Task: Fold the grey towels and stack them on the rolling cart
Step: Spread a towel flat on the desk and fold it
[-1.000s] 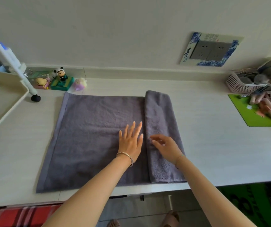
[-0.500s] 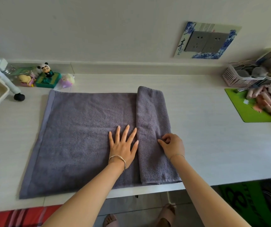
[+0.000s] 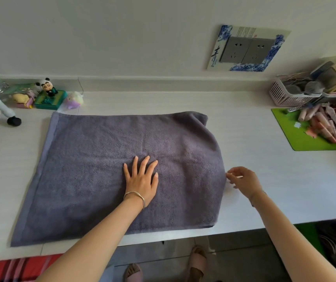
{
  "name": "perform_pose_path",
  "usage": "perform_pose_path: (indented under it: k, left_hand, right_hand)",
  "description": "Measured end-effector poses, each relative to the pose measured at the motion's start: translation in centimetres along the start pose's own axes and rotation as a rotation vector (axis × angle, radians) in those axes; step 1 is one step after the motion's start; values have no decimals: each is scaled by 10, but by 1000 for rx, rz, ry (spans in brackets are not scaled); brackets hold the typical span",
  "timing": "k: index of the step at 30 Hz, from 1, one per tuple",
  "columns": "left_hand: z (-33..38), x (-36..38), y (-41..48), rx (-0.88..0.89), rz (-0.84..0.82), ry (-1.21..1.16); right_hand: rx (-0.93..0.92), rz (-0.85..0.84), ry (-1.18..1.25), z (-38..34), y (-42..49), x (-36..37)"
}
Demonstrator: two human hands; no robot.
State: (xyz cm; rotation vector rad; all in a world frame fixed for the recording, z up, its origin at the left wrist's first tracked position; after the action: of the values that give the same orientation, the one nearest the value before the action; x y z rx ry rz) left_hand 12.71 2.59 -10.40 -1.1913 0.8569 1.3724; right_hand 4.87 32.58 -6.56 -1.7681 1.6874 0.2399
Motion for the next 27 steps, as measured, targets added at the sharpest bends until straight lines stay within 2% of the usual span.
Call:
perform_pose_path:
  k: [6,10,13,16,20,27]
  left_hand:
    - [39,-23,29,-35,68,-99]
    - [76,-18,56,-10,-6,-128]
    - [96,-11,77,-11,-15,-130]
    - [104,-1,93,-34,-20,-106]
    - [99,13,92,-35,1,48]
    - [98,15,93,-42,37,78]
  right_hand:
    - [-90,98,117,-37,26,6]
    - [-65,-27,134,-51,53,12]
    - [-60,-112,-15,-45,69,18]
    - [-168,-114,-176,-41,83,18]
    - [-202,-153,-215,-36,97,11]
    - [-357,-166,-25,-85,133,7]
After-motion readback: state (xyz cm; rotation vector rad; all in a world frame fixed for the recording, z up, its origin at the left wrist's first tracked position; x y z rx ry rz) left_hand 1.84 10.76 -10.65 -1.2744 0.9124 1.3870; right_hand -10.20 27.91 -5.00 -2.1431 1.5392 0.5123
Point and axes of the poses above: each hand's wrist, its own y-axis towards the middle knuckle, its own x-axis out of the palm, z = x × y, the point moved 2 cm from there along y, towards the middle knuckle, and after that the axes turned 1 degree about -x, right-handed, at the moved point
